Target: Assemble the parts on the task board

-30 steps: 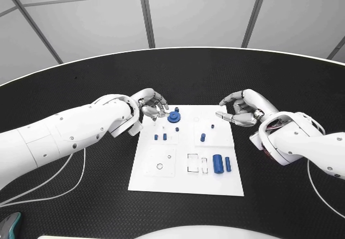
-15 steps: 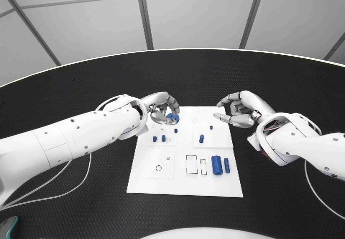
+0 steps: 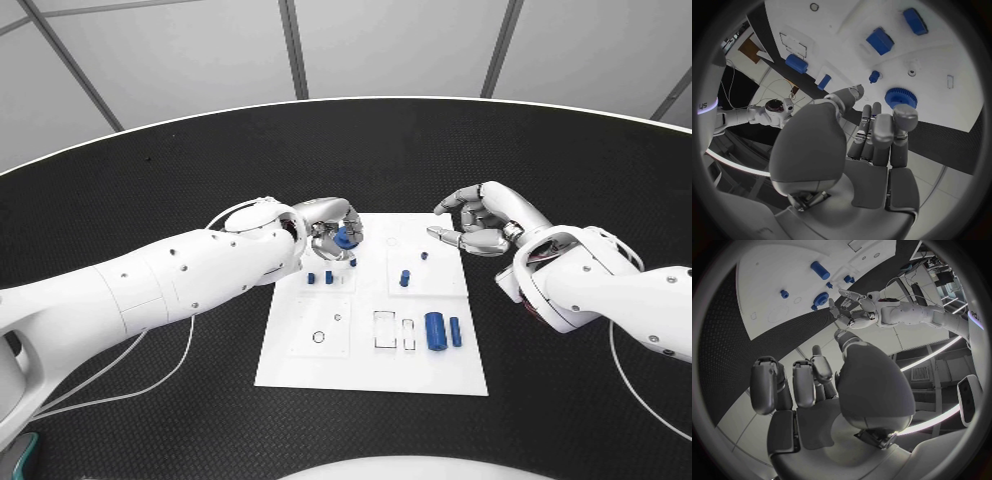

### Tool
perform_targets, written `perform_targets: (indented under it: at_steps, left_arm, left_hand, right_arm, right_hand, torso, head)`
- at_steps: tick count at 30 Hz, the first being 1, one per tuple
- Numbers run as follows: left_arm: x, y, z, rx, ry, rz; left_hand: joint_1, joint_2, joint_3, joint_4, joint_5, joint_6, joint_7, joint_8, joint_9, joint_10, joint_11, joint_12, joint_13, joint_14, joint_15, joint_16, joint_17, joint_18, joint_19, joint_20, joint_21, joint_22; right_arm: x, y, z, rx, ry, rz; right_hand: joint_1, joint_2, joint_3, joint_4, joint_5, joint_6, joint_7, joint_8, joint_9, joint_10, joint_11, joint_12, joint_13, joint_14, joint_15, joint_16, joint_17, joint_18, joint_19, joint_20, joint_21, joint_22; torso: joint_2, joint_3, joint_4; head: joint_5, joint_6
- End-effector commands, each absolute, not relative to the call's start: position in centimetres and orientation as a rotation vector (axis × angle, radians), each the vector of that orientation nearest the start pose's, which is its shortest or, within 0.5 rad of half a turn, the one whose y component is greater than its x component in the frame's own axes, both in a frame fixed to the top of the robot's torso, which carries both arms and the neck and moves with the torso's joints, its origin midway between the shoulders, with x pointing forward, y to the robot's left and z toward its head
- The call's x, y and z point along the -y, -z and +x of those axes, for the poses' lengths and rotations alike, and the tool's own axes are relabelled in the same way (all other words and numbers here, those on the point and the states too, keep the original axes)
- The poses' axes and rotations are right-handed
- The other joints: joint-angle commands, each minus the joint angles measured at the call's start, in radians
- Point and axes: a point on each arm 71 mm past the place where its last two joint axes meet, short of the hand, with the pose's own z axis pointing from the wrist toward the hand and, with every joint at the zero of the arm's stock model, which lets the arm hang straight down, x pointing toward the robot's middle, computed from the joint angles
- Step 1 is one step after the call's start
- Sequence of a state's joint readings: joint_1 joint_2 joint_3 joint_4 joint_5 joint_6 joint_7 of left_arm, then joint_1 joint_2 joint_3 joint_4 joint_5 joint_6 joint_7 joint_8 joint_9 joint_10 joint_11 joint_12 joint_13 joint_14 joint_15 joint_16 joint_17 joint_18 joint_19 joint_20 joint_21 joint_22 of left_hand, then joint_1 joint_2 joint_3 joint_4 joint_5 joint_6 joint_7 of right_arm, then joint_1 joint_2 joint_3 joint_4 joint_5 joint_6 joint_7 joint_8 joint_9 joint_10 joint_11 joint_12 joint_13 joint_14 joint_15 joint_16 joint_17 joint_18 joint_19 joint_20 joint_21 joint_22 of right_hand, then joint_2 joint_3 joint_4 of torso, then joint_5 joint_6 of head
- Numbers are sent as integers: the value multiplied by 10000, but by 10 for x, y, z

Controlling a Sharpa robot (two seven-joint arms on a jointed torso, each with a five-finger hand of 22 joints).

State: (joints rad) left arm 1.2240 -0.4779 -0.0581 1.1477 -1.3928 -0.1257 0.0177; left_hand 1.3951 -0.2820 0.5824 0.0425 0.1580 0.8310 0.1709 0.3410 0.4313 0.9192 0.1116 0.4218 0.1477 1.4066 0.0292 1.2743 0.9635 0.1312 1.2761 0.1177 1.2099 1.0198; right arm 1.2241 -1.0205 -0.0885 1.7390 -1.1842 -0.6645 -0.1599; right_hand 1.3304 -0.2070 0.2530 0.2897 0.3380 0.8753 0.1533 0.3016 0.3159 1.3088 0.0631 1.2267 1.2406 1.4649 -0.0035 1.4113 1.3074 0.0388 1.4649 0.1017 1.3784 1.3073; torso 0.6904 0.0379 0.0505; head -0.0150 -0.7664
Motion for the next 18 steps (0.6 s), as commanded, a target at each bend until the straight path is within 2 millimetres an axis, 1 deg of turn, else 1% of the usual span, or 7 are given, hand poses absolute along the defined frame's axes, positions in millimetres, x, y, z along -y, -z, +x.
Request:
perform_targets:
  at_steps: [1, 4, 8, 12, 15, 18]
  left_arm:
    - [-105, 210, 538, -18191, 7433, 2892]
    - [-104, 213, 538, -18267, 7364, 2900]
    - [-101, 217, 538, -18414, 7229, 3059]
    - [-100, 221, 537, -18583, 7096, 3175]
    - [-98, 223, 537, -18662, 7027, 3207]
    - [-97, 225, 537, -18699, 6982, 3205]
  left_hand:
    - [-99, 35, 45, -74, 42, 102, -16, -3, -26, 144, -16, -65, -40, 118, -24, 102, 75, -186, 210, -15, 279, 363]
    - [-126, 50, 128, -109, 52, 166, -39, 6, -57, 277, -48, -97, -84, 208, -50, 158, 53, -264, 440, -42, 587, 767]
    - [-108, 66, 207, -146, 62, 172, -42, -7, -80, 316, -55, -138, -116, 242, -62, 175, 37, -287, 511, -56, 689, 893]
    - [-157, 51, 226, -143, 61, 213, -44, 4, -88, 365, -57, -163, -138, 258, -63, 184, 23, -306, 559, -59, 760, 984]
    - [-178, 63, 291, -166, 58, 293, -61, 25, -99, 514, -82, -173, -158, 271, -80, 188, -13, -340, 648, -70, 892, 1162]
    - [-177, 89, 351, -190, 57, 351, -75, 40, -108, 637, -105, -171, -163, 277, -98, 193, -30, -357, 692, -83, 965, 1257]
  right_arm:
    - [240, 160, 446, -14768, -7189, 2840]
    - [240, 160, 446, -14767, -7190, 2843]
    - [239, 160, 446, -14763, -7200, 2840]
    - [239, 160, 446, -14765, -7210, 2836]
    - [239, 160, 446, -14766, -7214, 2835]
    - [238, 160, 446, -14768, -7221, 2832]
  right_hand:
    - [26, 40, 21, -9, 25, -24, -55, 45, -9, -38, -11, -34, -5, 367, -92, -69, 29, 69, 126, -82, -36, 1640]
    - [26, 40, 21, -9, 25, -24, -55, 45, -9, -38, -11, -34, -5, 367, -92, -69, 29, 69, 126, -82, -36, 1640]
    - [30, 43, 30, -7, 36, -23, -56, 49, -11, -40, -13, -50, -22, 371, -95, -72, 32, 66, 134, -85, -28, 1643]
    - [30, 43, 30, -7, 36, -23, -56, 49, -11, -40, -13, -50, -22, 371, -95, -72, 32, 66, 134, -85, -28, 1643]
    - [30, 43, 30, -7, 36, -23, -56, 49, -11, -40, -13, -50, -22, 371, -95, -72, 32, 66, 134, -85, -28, 1643]
    - [30, 43, 30, -7, 36, -23, -56, 49, -11, -40, -13, -50, -22, 371, -95, -72, 32, 66, 134, -85, -28, 1643]
  torso:
    - [5, -2, 7]
    - [3, 1, 16]
    - [0, -7, 8]
    - [-1, -1, 1]
    - [-4, -13, 18]
    - [-3, -16, 20]
  head:
    - [-14, 2]
    - [-33, -12]
    - [-45, -24]
    - [-33, -27]
    - [-60, -41]
    - [-57, -40]
